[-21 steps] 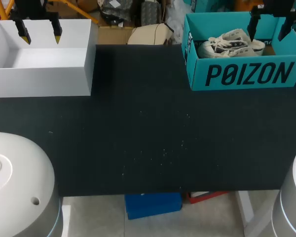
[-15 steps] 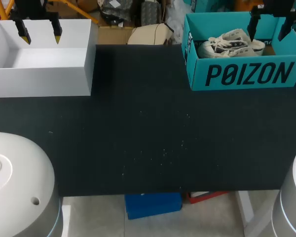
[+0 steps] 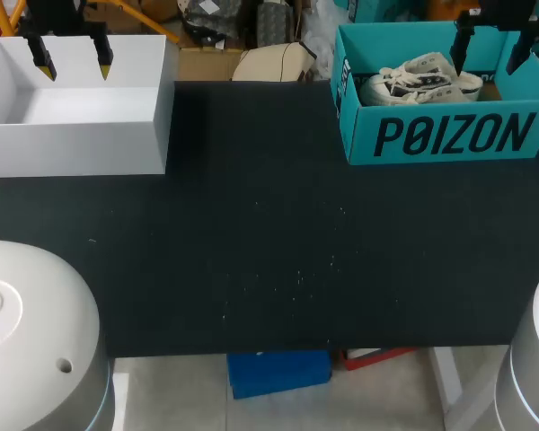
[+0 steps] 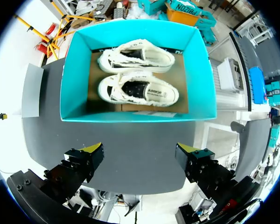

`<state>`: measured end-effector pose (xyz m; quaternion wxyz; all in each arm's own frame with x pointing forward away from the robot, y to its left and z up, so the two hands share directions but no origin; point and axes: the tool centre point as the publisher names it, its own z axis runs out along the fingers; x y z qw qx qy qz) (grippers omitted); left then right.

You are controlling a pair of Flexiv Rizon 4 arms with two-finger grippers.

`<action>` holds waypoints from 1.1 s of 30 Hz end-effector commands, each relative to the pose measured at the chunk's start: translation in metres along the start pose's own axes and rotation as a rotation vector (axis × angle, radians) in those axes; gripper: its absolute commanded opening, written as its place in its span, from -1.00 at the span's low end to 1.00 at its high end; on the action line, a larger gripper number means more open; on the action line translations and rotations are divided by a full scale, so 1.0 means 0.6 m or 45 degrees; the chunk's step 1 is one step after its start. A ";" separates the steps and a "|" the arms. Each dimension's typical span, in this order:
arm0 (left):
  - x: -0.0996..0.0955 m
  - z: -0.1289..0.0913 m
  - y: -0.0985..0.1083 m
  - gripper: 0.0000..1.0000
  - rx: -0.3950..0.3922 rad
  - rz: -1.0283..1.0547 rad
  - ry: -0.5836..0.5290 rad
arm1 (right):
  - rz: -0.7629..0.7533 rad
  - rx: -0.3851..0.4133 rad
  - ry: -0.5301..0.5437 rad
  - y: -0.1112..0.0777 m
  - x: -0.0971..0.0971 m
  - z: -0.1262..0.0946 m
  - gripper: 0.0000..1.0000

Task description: Take the shoe out of the shoebox, open the shoe tongue, remove and reinsert the insole, then place the shoe into the shoebox

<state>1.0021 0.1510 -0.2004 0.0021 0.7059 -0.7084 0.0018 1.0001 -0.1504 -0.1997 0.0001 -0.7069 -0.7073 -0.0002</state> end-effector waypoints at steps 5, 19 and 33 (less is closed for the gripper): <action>0.001 -0.001 0.001 1.00 -0.002 -0.003 -0.005 | 0.000 0.000 0.000 0.000 0.000 0.000 1.00; 0.001 -0.001 0.001 1.00 -0.002 -0.003 -0.005 | 0.000 0.000 0.000 0.000 0.000 0.000 1.00; 0.001 -0.001 0.001 1.00 -0.002 -0.003 -0.005 | -0.198 0.002 0.037 0.002 0.015 -0.003 1.00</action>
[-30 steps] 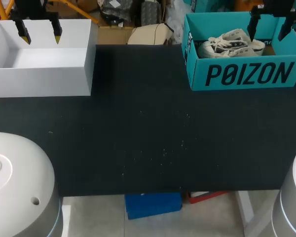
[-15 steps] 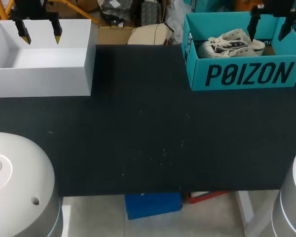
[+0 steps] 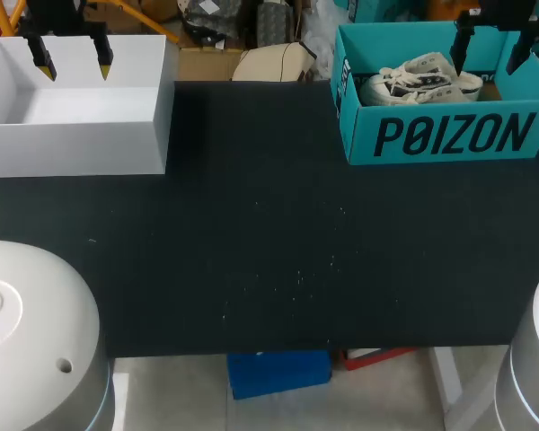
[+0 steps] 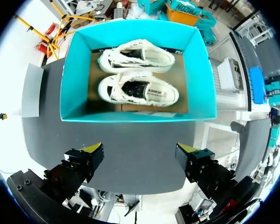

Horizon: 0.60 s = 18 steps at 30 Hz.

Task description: Take the shoe out of the shoebox, open the shoe tongue, remove and reinsert the insole, then place the shoe into the shoebox

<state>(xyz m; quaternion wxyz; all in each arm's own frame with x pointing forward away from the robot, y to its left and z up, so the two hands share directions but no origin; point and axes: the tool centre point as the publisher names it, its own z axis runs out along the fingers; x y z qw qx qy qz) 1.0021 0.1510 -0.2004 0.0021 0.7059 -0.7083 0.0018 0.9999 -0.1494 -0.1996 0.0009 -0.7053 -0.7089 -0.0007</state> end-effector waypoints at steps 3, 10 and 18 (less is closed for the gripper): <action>0.001 -0.001 0.001 1.00 -0.002 -0.003 -0.005 | -0.697 0.010 0.021 -0.004 0.031 -0.009 1.00; 0.001 -0.001 0.001 1.00 -0.002 -0.003 -0.005 | -1.428 0.090 -0.027 -0.046 0.028 -0.031 1.00; 0.001 -0.001 0.001 1.00 -0.002 -0.003 -0.005 | -1.428 0.090 -0.027 -0.046 0.028 -0.031 1.00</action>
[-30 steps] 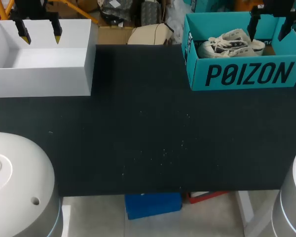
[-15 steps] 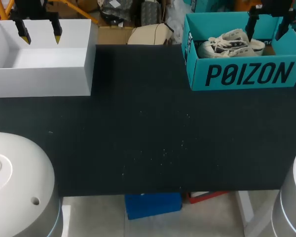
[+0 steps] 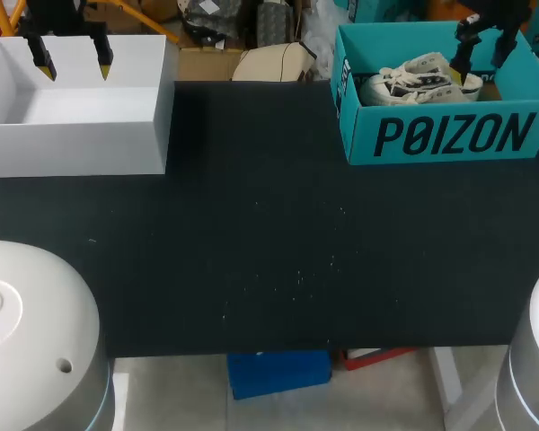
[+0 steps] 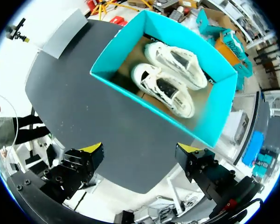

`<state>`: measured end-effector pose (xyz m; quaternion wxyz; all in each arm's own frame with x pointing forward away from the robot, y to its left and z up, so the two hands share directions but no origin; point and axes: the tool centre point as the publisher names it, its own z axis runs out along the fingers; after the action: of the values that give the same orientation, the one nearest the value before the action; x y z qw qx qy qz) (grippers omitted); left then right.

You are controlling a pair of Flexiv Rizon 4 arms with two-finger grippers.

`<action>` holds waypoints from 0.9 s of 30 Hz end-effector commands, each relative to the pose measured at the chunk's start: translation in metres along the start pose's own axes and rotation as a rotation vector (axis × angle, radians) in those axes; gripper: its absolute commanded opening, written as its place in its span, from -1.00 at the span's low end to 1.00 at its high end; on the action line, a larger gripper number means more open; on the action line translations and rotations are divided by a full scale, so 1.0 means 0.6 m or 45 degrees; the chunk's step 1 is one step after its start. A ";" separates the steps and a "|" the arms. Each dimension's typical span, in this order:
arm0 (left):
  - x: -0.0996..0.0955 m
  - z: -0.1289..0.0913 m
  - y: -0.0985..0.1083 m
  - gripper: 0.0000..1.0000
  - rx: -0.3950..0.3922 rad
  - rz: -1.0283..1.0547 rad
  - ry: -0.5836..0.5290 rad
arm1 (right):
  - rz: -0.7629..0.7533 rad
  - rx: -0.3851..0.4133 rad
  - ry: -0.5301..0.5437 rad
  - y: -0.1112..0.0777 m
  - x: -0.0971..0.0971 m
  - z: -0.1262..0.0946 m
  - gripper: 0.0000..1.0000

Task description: Take the shoe out of the shoebox, open the shoe tongue, remove and reinsert the insole, then place the shoe into the shoebox

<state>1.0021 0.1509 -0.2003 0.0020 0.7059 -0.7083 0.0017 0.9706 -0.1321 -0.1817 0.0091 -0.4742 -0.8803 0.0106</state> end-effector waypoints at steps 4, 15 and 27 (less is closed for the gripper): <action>0.001 -0.001 0.001 1.00 -0.002 -0.002 -0.004 | -0.693 0.057 -0.015 0.001 -0.002 -0.001 1.00; 0.001 -0.001 0.001 1.00 -0.002 -0.002 -0.004 | -1.040 -0.120 -0.001 0.092 -0.021 0.014 1.00; 0.001 -0.001 0.001 1.00 -0.002 -0.002 -0.004 | -1.192 -0.118 0.025 0.169 -0.105 0.073 -0.13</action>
<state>1.0021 0.1509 -0.2003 0.0020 0.7059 -0.7083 0.0017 1.0672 -0.1218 -0.2135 -0.0219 -0.0395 -0.9987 -0.0252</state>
